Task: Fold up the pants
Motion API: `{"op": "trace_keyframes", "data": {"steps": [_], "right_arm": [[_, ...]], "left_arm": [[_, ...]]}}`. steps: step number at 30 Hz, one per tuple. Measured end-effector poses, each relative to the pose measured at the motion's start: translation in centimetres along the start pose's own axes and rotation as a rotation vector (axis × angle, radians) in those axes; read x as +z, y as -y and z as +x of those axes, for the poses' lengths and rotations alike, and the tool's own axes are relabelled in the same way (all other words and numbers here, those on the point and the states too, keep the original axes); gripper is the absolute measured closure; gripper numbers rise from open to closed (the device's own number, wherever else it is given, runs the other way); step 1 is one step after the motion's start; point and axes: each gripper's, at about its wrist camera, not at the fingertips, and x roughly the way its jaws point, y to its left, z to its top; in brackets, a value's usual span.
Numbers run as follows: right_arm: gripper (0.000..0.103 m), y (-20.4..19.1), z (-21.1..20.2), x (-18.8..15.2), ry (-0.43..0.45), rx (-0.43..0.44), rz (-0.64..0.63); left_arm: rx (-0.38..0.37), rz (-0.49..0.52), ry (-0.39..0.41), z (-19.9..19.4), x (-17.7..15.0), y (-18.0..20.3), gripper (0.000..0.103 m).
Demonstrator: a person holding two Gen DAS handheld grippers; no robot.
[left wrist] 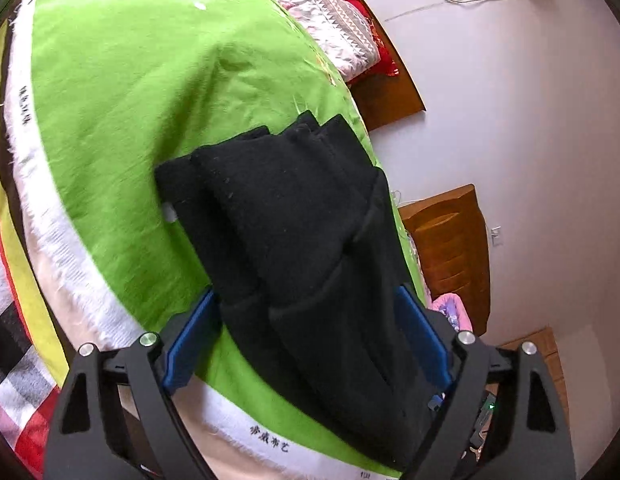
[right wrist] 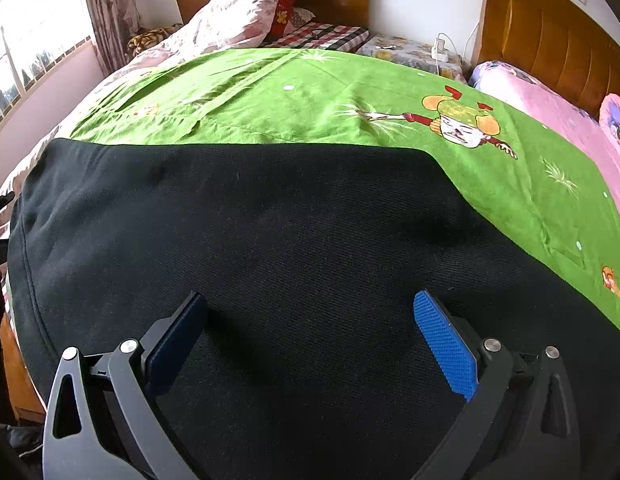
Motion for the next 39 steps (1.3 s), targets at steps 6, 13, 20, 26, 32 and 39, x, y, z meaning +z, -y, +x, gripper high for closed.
{"op": "trace_keyframes", "data": {"steps": [6, 13, 20, 26, 32, 39], "right_arm": [[0.004, -0.1, 0.0, 0.0, 0.0, -0.002, -0.001], [0.004, -2.4, -1.6, 0.9, 0.067, 0.107, 0.018], [0.004, -17.4, 0.0, 3.4, 0.015, 0.275, -0.357], [0.004, -20.8, 3.6, 2.9, -0.061, 0.221, -0.457], [0.004, -20.8, 3.8, 3.0, -0.052, 0.233, -0.448], [0.004, -9.8, -4.4, 3.0, 0.313, 0.203, -0.008]], "left_arm": [[0.013, 0.033, 0.006, -1.1, -0.3, 0.0, 0.05], [-0.126, -0.044, 0.014, -0.6, -0.2, -2.0, 0.019], [0.096, 0.067, 0.031, 0.2, -0.7, 1.3, 0.036], [0.128, 0.103, 0.06, -1.4, -0.8, 1.9, 0.073], [0.177, 0.413, 0.235, -3.5, -3.4, 14.4, 0.076], [0.267, 0.972, 0.197, 2.6, -14.2, 29.1, 0.076]]}}
